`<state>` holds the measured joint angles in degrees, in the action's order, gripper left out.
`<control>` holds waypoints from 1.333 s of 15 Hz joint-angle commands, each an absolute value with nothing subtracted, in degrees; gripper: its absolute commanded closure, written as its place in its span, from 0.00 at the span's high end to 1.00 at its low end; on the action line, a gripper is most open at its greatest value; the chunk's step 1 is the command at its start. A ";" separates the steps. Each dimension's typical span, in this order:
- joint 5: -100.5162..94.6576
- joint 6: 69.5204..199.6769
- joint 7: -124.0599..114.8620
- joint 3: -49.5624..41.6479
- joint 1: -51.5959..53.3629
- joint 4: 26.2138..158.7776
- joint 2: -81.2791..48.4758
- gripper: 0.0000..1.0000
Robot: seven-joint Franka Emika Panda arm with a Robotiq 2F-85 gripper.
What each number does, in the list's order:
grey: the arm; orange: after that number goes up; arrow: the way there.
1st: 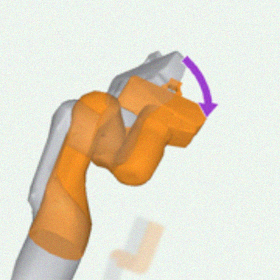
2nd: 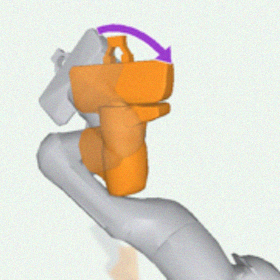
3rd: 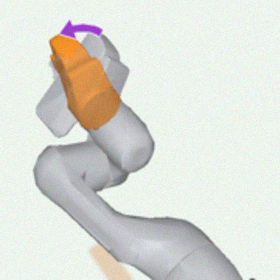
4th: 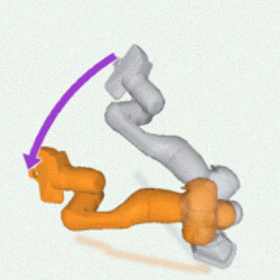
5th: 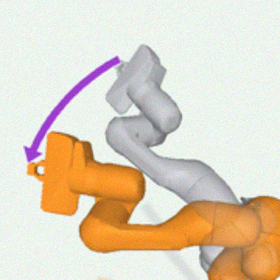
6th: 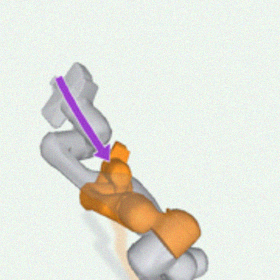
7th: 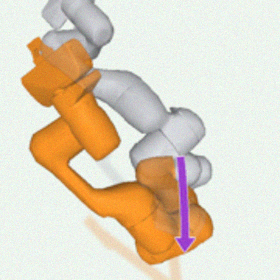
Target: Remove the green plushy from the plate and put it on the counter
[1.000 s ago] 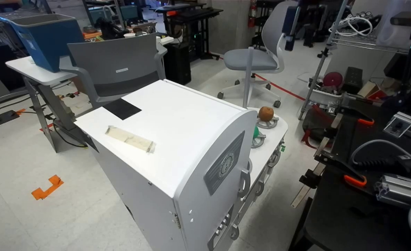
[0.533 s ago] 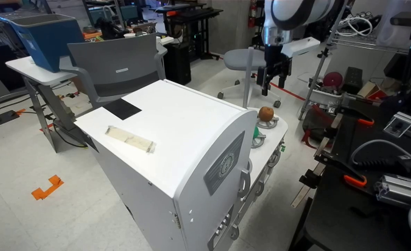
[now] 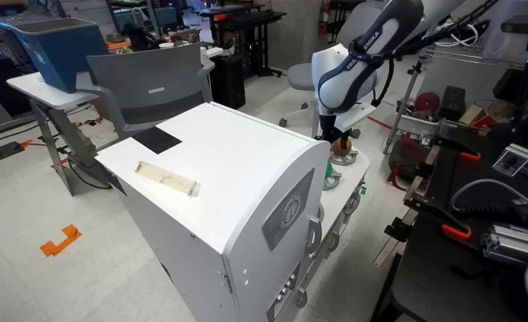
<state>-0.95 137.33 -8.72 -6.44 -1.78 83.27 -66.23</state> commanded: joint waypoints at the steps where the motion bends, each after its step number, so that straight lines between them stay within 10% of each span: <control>1: -2.71 133.99 -11.58 -9.22 -0.09 69.44 -76.43 1.00; 8: -4.60 127.23 -13.83 -11.33 0.90 52.05 -88.46 1.00; 9: -5.05 126.56 -14.13 -11.13 0.89 51.28 -88.86 0.75; 20: -3.92 119.25 -14.70 -8.28 0.16 53.50 -85.06 0.03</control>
